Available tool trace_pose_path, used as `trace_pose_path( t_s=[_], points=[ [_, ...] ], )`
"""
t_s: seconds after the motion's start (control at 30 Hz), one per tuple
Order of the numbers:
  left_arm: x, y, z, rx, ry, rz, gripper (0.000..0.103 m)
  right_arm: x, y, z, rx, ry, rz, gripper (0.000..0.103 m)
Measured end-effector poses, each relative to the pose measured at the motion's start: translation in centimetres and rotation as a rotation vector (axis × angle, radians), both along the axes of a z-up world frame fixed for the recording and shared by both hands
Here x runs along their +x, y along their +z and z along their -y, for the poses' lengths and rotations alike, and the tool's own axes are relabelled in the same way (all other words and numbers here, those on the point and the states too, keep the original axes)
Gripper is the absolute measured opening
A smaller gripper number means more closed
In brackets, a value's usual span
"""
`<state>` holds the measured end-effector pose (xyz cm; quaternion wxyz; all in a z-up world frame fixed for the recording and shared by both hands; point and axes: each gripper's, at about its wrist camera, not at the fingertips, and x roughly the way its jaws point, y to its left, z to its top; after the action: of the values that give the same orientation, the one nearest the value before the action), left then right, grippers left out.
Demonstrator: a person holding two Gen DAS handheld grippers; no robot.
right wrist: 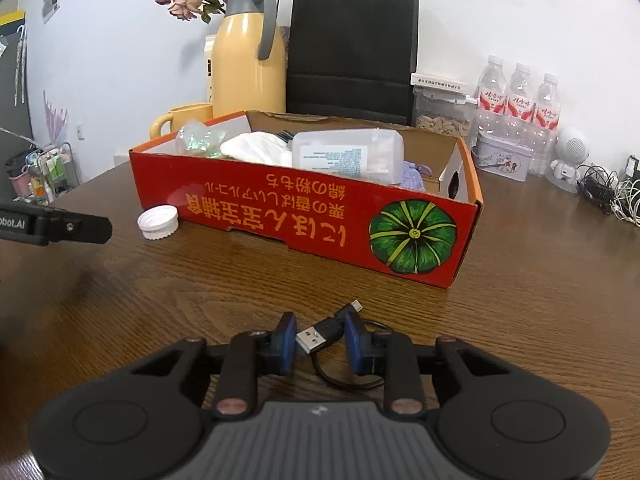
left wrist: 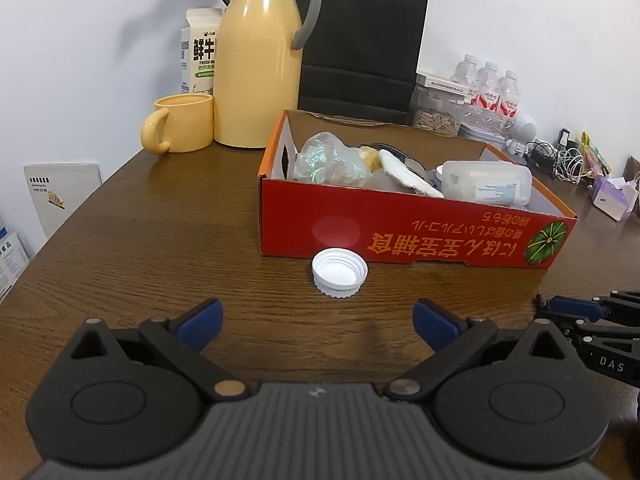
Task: Organize objects
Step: 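Grasp the short black USB cable with the right tool, then grasp the second white bottle cap with the left tool while the right tool holds the cable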
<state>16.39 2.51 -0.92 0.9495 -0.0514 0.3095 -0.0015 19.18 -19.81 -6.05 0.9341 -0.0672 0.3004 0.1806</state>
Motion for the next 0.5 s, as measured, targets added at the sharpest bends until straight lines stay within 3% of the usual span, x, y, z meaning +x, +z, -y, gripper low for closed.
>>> trace_pose_path(
  t_s=[0.27,0.5],
  points=[
    [0.9,0.0,0.4,0.01,0.004,-0.003,0.103,-1.0,0.6,0.3,0.014,-0.023,0.072,0.025],
    [4.0,-0.5,1.5,0.056,0.023,-0.014,0.103,-1.8,1.2,0.4,0.028,-0.067,0.157,0.025]
  ],
)
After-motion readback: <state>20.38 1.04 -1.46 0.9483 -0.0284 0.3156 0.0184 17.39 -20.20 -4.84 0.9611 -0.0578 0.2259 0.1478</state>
